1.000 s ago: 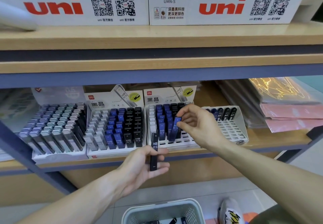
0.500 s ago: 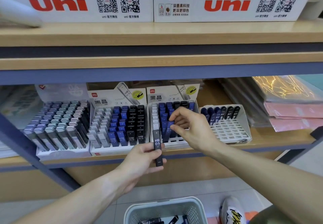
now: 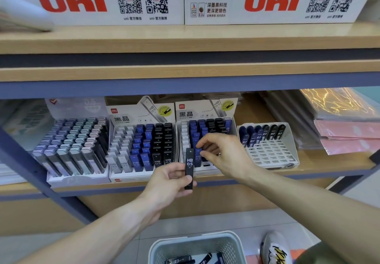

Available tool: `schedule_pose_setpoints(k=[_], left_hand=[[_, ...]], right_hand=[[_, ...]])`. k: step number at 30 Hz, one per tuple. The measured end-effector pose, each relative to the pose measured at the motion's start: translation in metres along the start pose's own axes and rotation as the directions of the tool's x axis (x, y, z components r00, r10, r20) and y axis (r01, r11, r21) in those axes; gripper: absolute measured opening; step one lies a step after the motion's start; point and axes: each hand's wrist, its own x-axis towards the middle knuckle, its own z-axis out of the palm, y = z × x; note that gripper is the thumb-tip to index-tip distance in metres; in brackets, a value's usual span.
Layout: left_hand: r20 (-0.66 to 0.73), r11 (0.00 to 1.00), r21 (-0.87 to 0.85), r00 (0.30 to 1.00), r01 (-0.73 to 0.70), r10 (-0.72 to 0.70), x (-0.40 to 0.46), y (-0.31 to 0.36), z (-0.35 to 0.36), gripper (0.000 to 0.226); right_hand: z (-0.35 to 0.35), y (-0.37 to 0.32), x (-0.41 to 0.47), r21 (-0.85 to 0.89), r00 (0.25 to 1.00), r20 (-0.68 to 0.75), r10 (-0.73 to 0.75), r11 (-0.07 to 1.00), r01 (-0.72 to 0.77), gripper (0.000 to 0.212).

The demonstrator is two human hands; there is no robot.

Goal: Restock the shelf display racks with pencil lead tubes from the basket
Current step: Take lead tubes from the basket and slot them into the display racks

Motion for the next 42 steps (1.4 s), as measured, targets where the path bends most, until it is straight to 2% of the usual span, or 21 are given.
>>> schedule_pose_setpoints(k=[2, 4, 7, 9, 14, 19, 24, 33, 42], left_hand=[[0.019, 1.000, -0.005, 1.000, -0.017, 0.018, 0.001, 0.001, 0.001, 0.028], [0.042, 0.999, -0.017, 0.999, -0.035, 0.035, 0.001, 0.002, 0.003, 0.023], [0.057, 0.997, -0.054, 0.996, -0.063, 0.066, 0.003, 0.003, 0.009, 0.022], [0.076, 0.995, -0.051, 0.993, -0.081, 0.085, 0.006, 0.003, 0.014, 0.022], [0.109, 0.995, -0.026, 0.989, -0.098, 0.100, 0.014, -0.001, 0.030, 0.025], [0.177, 0.955, 0.242, 0.976, -0.171, 0.130, 0.022, -0.009, 0.037, 0.035], [0.191, 0.908, 0.385, 0.977, -0.168, 0.099, 0.030, -0.018, 0.042, 0.046], [0.203, 0.872, 0.455, 0.974, -0.181, 0.097, 0.039, -0.022, 0.049, 0.069], [0.218, 0.854, 0.480, 0.970, -0.201, 0.106, 0.042, -0.024, 0.052, 0.072]], right_hand=[[-0.002, -0.003, 0.002, -0.056, 0.999, -0.049, -0.024, 0.998, 0.021, 0.019], [-0.007, -0.009, 0.001, 0.046, 0.997, -0.070, 0.033, 0.999, -0.029, 0.020], [-0.015, -0.014, -0.004, 0.280, 0.983, 0.064, 0.172, 0.943, -0.183, 0.025], [-0.018, -0.011, -0.009, 0.334, 0.977, 0.103, 0.187, 0.919, -0.211, 0.028], [-0.038, 0.002, -0.009, 0.394, 0.968, -0.004, 0.251, 0.890, -0.230, 0.026], [-0.055, 0.026, -0.012, 0.216, 0.935, -0.211, 0.285, 0.947, -0.240, 0.028], [-0.049, 0.042, -0.012, 0.065, 0.950, -0.222, 0.220, 0.975, -0.210, 0.030], [-0.040, 0.043, -0.009, 0.011, 0.983, -0.133, 0.124, 0.992, -0.124, 0.024], [-0.039, 0.051, -0.007, -0.032, 0.975, -0.166, 0.145, 0.988, -0.153, 0.024]])
